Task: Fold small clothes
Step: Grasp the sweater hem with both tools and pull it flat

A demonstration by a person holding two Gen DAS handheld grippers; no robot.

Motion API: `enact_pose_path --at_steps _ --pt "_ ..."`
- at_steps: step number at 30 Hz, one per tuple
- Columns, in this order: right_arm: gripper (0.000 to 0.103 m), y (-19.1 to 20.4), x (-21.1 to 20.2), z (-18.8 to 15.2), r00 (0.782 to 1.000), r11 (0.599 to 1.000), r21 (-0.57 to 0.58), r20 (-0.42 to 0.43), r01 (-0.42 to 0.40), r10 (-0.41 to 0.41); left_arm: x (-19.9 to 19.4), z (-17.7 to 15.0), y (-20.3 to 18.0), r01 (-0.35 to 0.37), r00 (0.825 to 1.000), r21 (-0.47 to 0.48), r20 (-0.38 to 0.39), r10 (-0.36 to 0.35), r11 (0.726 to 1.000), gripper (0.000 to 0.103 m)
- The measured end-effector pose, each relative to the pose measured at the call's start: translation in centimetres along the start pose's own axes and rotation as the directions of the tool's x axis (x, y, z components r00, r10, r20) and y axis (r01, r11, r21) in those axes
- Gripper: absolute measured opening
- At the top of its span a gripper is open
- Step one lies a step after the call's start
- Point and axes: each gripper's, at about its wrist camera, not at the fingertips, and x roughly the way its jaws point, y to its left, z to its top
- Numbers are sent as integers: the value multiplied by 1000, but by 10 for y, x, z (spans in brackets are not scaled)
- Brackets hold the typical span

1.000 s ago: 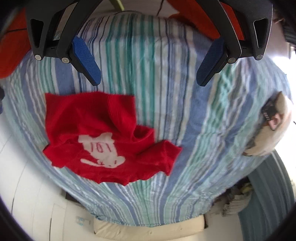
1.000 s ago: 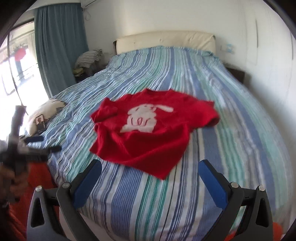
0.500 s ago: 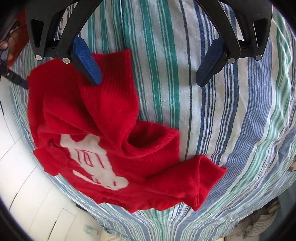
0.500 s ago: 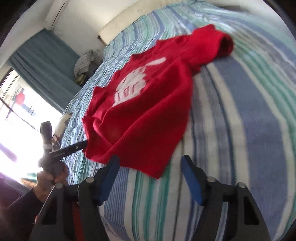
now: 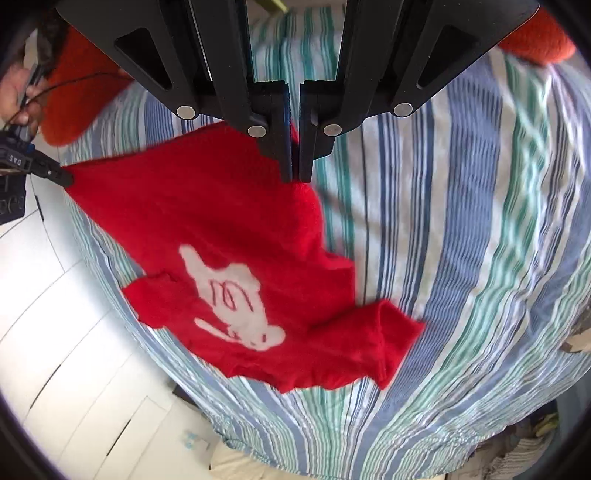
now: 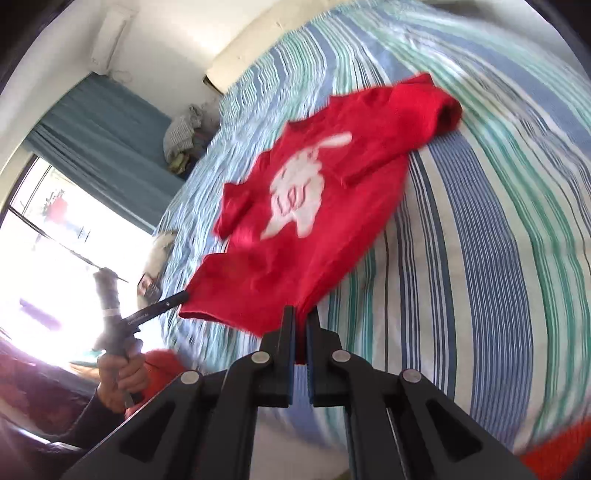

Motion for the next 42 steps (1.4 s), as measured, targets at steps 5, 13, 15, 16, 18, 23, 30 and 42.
enact_pose_path --at_steps 5,13,15,16,18,23,30,42 --pt "5 -28 33 -18 988 993 60 -123 103 -95 38 -20 7 -114 984 0 -134 113 994 1" --pt "4 -24 24 -26 957 967 -4 -138 257 -255 30 -32 1 -212 966 40 -143 215 977 0" --pt "4 -27 33 -23 947 960 0 -165 281 -277 38 -34 -3 -251 955 57 -146 257 966 0" --pt "4 -31 42 -23 941 956 2 -174 294 -289 43 -35 -4 -277 946 65 -154 284 959 0" --pt "4 -44 51 -27 928 946 -11 -192 323 -319 54 -39 -2 -306 934 71 -171 314 949 0" --pt "3 -45 69 -29 910 932 -61 -199 358 -363 72 -52 12 -372 905 67 -198 377 926 0" --pt "3 -41 71 -34 915 929 -69 -160 364 -370 42 -45 30 -250 959 -82 -157 236 965 3" --pt "4 -44 63 -36 928 936 -53 -128 347 -351 57 -41 16 -89 984 -93 -164 73 992 16"
